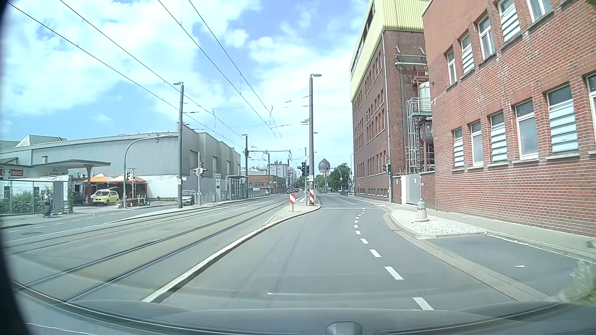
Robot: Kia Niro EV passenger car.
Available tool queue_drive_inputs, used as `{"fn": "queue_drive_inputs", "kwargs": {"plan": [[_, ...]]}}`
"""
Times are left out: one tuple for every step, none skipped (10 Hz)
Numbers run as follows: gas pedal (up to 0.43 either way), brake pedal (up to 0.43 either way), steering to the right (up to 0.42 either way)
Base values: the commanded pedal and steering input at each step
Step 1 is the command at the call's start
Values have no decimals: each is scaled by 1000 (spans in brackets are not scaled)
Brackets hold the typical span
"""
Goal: Follow the waypoints while adhering to traffic rules and regulations
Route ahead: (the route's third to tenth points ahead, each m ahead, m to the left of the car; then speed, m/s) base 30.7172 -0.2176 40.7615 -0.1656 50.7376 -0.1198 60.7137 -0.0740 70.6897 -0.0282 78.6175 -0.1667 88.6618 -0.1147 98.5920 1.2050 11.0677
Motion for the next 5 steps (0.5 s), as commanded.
{"fn": "queue_drive_inputs", "kwargs": {"plan": [[0,146,20],[0,140,19],[0,140,19],[0,140,19],[0,134,20]]}}
